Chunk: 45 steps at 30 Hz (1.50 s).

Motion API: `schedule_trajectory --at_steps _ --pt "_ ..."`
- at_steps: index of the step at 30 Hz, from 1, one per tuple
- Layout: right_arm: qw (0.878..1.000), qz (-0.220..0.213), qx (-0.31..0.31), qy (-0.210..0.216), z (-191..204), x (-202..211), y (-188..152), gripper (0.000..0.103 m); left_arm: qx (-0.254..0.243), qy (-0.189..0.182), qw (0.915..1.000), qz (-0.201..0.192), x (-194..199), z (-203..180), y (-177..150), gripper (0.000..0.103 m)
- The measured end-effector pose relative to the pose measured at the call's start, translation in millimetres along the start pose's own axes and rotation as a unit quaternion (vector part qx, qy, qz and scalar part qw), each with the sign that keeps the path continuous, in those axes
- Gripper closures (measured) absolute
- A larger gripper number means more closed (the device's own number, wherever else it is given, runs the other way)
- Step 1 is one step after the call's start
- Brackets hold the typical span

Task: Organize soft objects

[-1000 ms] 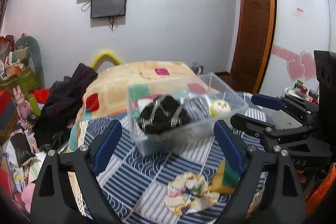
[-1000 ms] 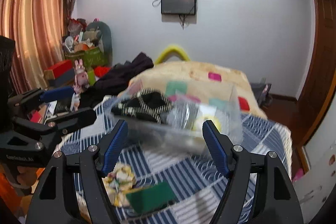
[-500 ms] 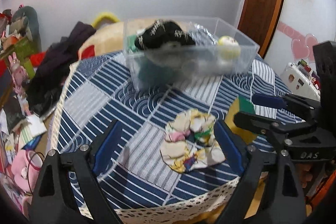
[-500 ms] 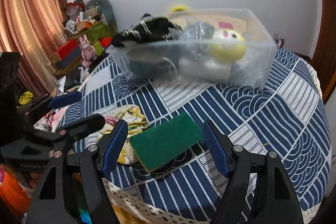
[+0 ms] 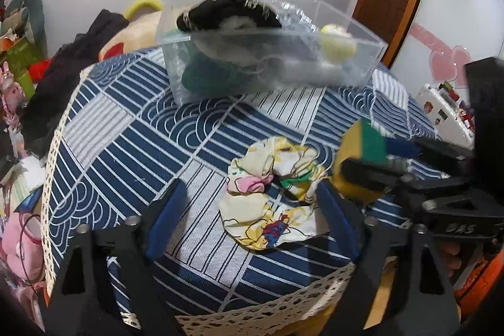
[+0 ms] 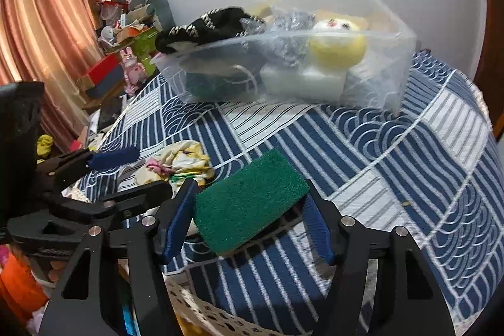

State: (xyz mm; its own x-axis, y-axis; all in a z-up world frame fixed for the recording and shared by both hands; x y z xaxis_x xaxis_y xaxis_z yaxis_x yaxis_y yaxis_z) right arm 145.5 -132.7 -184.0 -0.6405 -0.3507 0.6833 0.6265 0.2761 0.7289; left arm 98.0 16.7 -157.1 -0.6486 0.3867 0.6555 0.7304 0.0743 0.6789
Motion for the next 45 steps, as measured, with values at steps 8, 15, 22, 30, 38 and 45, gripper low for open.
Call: schedule_trajectory --at_steps 8,15,22,30,38,45 --pt "0.999 -0.026 -0.020 -0.024 -19.3 17.5 2.8 0.042 -0.025 0.008 0.9996 0.014 -10.9 -6.6 -7.1 0.087" --pt "0.998 -0.042 -0.023 -0.031 -18.1 26.8 10.4 0.042 -0.041 0.009 0.9991 0.001 -3.2 -15.9 -5.4 0.093" --pt "0.996 -0.069 -0.029 -0.051 -23.2 40.9 27.4 0.042 -0.035 0.004 0.9984 -0.044 24.3 -15.9 16.7 0.093" --pt "0.989 -0.124 -0.022 -0.071 -27.2 62.5 59.9 0.042 -0.047 0.010 0.9934 -0.104 53.2 -23.5 54.1 0.093" --pt "0.984 -0.160 -0.010 -0.075 -19.1 60.7 90.7 0.042 -0.042 0.016 0.9858 -0.161 69.2 -22.8 101.1 0.093" --pt "0.982 -0.171 0.011 -0.076 -9.1 45.2 114.3 0.042 -0.035 0.017 0.9867 -0.158 53.8 -10.4 128.9 0.093"
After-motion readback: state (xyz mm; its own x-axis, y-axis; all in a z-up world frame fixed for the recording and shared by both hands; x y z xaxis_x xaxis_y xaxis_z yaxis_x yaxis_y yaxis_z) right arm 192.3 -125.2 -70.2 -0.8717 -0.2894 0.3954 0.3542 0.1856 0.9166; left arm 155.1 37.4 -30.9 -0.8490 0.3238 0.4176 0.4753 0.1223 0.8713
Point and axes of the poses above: each gripper's, at about its wrist camera, not at the fingertips, and x roughly against the way its jaws point, z to its left, y to its top, the point moved 2 cm from there along -x, roughly the way its jaws point, and after that the axes turned 13 degrees about -y, right-handed, at the moved point
